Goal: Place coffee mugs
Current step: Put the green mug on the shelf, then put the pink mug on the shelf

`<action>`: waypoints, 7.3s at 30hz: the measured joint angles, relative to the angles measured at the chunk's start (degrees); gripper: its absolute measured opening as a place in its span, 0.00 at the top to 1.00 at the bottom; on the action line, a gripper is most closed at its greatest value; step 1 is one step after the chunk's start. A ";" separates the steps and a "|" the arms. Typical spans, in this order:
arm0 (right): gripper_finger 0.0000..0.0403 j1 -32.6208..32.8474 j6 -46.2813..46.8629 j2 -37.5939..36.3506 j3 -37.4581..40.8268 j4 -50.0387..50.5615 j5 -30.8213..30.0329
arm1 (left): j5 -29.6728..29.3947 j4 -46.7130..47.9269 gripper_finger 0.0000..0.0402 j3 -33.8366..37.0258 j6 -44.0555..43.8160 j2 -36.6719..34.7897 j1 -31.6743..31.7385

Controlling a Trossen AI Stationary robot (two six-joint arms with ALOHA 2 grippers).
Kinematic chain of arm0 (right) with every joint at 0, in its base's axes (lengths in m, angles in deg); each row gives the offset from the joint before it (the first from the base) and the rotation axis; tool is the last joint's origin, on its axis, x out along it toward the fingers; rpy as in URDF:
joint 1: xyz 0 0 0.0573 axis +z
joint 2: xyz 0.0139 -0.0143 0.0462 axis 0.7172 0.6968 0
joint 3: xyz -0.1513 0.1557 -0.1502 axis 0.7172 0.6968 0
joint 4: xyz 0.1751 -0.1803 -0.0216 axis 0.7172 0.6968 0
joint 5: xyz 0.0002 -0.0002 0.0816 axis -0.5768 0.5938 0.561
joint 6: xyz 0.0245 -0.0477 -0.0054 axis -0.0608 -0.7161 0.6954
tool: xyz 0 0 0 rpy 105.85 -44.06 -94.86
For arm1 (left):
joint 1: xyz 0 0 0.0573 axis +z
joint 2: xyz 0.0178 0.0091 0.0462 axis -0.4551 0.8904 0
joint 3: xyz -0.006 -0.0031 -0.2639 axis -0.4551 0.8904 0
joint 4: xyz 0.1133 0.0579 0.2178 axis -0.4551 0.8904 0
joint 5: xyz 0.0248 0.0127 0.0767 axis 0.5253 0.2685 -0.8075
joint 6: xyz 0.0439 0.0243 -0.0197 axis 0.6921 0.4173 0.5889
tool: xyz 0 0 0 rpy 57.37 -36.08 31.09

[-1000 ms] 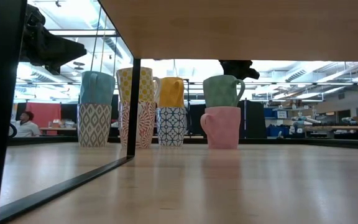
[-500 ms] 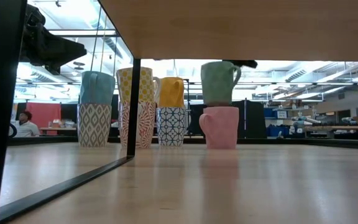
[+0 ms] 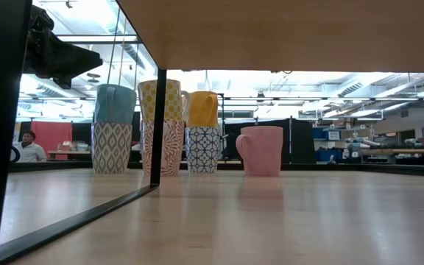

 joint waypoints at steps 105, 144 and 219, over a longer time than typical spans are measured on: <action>0.61 78.26 70.29 -0.85 17.66 15.77 -14.23 | -0.03 0.00 0.74 -0.01 -0.11 0.00 0.01; 0.59 78.28 66.53 -9.77 17.61 15.75 -14.77 | -0.02 0.00 0.74 -0.01 -0.13 0.00 0.01; 0.59 -3.49 25.71 6.46 17.64 -6.13 -7.52 | -0.01 0.00 0.74 -0.01 -0.03 0.00 0.00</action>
